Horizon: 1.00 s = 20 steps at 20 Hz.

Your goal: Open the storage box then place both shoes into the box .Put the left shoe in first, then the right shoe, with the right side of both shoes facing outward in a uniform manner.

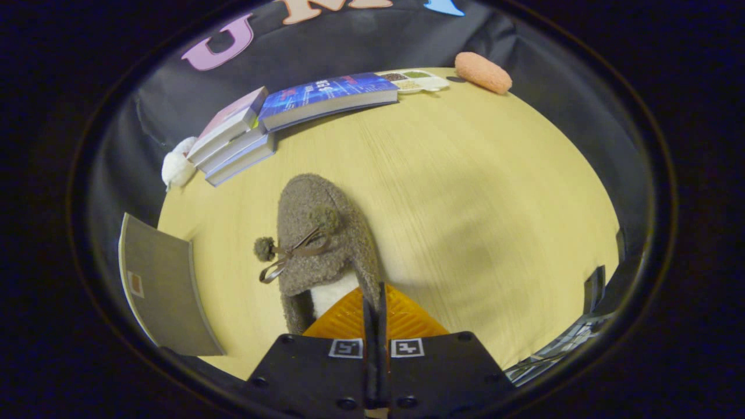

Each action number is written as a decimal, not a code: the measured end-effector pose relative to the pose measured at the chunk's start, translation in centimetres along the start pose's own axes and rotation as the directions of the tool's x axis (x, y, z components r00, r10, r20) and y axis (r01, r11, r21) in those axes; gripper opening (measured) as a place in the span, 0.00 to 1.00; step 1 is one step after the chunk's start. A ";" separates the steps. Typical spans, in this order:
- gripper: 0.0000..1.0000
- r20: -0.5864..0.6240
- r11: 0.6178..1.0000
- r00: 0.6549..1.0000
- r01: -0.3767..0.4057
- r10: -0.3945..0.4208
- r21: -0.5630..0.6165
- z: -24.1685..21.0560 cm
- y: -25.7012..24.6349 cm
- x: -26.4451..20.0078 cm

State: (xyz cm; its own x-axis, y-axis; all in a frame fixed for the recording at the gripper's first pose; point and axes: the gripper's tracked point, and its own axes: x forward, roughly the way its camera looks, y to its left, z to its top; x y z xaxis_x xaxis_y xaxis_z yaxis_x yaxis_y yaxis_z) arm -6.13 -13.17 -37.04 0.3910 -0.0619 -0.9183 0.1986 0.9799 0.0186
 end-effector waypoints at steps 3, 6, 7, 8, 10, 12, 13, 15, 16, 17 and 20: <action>0.04 -0.009 0.998 0.999 -0.036 0.036 0.042 0.1 1.2 -0.7; 0.03 -0.002 0.992 0.996 -0.091 0.091 0.091 0.4 3.4 -1.9; 0.03 0.002 0.988 0.994 -0.108 0.109 0.107 0.6 4.2 -2.4; 0.03 0.011 0.985 0.992 -0.128 0.127 0.119 0.8 5.2 -3.1; 0.03 0.033 0.977 0.986 -0.167 0.164 0.131 1.4 7.2 -4.6; 0.03 0.055 0.971 0.979 -0.201 0.195 0.133 2.1 9.4 -6.4; 0.03 0.067 0.966 0.975 -0.220 0.213 0.132 2.6 10.7 -7.3; 0.03 0.091 0.955 0.962 -0.269 0.259 0.126 3.2 13.7 -9.2; 0.03 0.100 0.948 0.954 -0.295 0.284 0.121 3.3 15.3 -10.2; 0.03 0.108 0.941 0.946 -0.318 0.307 0.116 3.4 17.0 -11.3; 0.03 0.121 0.919 0.919 -0.386 0.375 0.083 3.2 22.0 -13.9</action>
State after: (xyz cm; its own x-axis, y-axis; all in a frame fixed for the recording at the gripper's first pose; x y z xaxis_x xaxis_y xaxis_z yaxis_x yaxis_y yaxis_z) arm -4.30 8.59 -22.59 0.5427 0.2879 -0.7890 0.1064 0.9083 0.4046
